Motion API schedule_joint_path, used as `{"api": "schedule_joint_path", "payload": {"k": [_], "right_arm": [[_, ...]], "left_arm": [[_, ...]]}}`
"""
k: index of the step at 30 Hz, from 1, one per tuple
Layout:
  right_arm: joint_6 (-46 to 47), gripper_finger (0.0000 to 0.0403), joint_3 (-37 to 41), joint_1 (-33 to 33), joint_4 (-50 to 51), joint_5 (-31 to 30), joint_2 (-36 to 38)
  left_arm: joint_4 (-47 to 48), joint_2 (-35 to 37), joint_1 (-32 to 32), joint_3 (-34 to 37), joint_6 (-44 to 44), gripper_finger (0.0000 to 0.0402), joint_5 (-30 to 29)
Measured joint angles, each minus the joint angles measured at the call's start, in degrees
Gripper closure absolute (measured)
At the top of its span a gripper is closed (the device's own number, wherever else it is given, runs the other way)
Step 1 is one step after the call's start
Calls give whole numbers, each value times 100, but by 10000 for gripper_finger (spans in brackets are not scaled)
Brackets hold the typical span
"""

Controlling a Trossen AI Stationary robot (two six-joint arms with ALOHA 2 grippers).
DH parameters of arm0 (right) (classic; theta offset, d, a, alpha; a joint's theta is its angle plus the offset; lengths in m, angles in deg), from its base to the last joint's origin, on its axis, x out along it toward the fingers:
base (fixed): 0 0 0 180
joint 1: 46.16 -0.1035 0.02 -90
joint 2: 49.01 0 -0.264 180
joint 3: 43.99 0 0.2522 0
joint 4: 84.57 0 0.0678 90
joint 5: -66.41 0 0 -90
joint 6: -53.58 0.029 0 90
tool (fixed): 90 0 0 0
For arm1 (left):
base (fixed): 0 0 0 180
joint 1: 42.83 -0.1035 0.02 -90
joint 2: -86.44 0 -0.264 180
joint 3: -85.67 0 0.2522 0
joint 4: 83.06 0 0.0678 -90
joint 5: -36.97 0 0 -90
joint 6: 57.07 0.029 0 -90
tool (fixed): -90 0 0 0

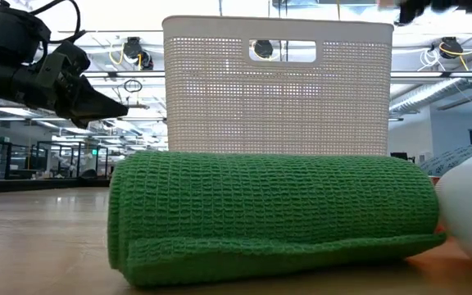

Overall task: Pick & place medical supplies in basket/bin
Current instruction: Put the orange pill bottle into the white bin

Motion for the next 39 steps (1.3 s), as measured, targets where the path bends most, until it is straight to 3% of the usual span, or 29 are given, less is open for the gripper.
{"api": "schedule_joint_path", "payload": {"k": [9,19,23,29,39], "right_arm": [[-172,246,616,759,-1030,-243,70],[-472,248,224,1182,-1744,-246,-903],[-497,248,-528,1448,-1352,-247,-1600],[-633,248,-2335,2215,477,-104,-2790],[-713,247,-4920,3863,2292,2189,-5141]], "left_arm": [[-211,-2,0,0,103,357,-280],[-1430,-2,0,0,1925,357,-303],[-1602,0,0,0,2171,357,-302],[-1599,-2,0,0,2445,357,-305],[-1711,-2,0,0,2560,357,-304]]}}
